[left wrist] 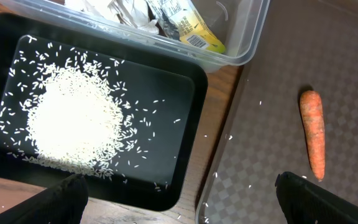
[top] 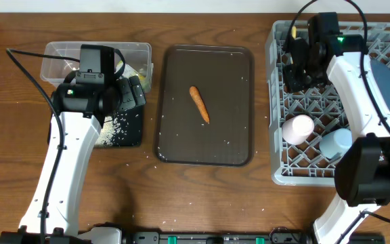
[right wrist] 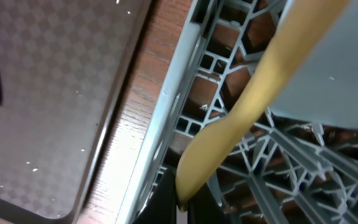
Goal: Sort waste into correct bins and load items into the dishwasher rack
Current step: 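Carry the yellow spoon right and drop it into the rack, then grasp the carrot on the brown tray with the left gripper, then carry the carrot left and drop it onto the black rice tray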
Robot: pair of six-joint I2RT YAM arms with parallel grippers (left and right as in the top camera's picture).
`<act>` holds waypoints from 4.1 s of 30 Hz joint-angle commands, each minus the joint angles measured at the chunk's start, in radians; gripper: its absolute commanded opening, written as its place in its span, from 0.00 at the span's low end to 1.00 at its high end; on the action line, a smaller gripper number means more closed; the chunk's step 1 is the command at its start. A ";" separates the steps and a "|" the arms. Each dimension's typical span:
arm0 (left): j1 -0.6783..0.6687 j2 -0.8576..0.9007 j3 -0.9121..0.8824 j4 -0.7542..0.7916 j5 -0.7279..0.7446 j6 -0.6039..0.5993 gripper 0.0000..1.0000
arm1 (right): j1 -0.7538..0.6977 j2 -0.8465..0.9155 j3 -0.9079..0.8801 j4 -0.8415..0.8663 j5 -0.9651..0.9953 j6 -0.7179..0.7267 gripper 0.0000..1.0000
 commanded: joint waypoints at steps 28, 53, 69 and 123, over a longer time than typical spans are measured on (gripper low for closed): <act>0.005 0.010 0.005 0.069 0.135 -0.002 0.98 | 0.087 -0.200 0.085 0.028 -0.014 0.100 0.74; -0.433 0.544 0.005 0.550 -0.095 -0.294 0.97 | -0.022 -0.212 0.084 -0.108 -0.014 0.235 0.80; -0.435 0.653 0.005 0.628 -0.128 -0.324 0.47 | -0.022 -0.212 0.084 -0.132 -0.014 0.234 0.85; 0.034 0.521 -0.081 0.127 -0.267 -0.990 0.12 | -0.022 -0.212 0.081 -0.143 0.039 0.234 0.89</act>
